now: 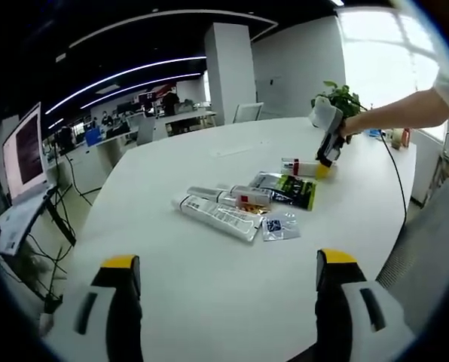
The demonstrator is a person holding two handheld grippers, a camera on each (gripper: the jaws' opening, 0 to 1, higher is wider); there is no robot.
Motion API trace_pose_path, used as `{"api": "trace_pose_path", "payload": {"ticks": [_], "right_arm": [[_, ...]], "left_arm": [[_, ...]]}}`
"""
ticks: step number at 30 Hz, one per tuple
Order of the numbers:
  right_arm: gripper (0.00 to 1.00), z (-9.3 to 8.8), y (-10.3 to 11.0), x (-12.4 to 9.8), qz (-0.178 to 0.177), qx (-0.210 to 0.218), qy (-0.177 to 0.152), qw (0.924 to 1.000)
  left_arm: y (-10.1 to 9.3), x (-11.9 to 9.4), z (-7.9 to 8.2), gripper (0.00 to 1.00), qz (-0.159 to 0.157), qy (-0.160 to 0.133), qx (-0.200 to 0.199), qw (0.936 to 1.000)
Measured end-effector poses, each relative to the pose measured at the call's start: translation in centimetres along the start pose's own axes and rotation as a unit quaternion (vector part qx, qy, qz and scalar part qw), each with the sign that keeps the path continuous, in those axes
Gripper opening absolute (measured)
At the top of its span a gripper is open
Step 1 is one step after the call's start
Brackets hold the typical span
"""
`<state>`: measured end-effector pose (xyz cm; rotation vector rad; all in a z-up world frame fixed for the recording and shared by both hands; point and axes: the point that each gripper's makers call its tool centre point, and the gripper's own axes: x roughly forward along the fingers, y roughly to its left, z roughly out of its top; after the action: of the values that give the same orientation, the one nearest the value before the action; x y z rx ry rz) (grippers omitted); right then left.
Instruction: Arrange the skincare products in the storage area until every visible bottle or jar stands upright without overlapping.
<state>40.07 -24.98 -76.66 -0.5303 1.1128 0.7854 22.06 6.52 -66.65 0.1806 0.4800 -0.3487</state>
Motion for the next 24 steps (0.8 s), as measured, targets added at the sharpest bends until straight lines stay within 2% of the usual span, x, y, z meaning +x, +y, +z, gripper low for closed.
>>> {"api": "trace_pose_path", "payload": {"ticks": [7,11,13,16,20,24], "right_arm": [[0.26,-0.8,0.6,-0.4,0.001,0.017,-0.011,0.9998],[0.26,-1.2,1.0,-0.5,0.011,0.027,-0.022,0.9993],[0.26,-1.4,1.1,-0.6,0.016,0.044,-0.023,0.9986],[0.26,-1.7,1.8,-1.0,0.034,0.099,-0.038,0.9938],[0.26,-2.1,2.6,-1.6,0.041,0.108,-0.048,0.9922],[0.26,-2.4,3.4,-1.9,0.068,0.147,-0.06,0.9849]], "left_arm": [[0.2,0.0,-0.1,0.91,-0.002,0.002,0.0,1.0],[0.0,-0.1,-0.4,0.92,-0.005,0.019,0.017,0.9997],[-0.2,-0.1,-0.3,0.93,-0.007,0.019,0.019,0.9996],[-0.3,0.1,-0.4,0.92,-0.015,0.026,0.008,0.9995],[-0.1,0.0,-0.7,0.92,-0.015,0.042,-0.016,0.9989],[-0.2,0.1,-0.4,0.93,-0.022,0.044,-0.029,0.9984]]}}
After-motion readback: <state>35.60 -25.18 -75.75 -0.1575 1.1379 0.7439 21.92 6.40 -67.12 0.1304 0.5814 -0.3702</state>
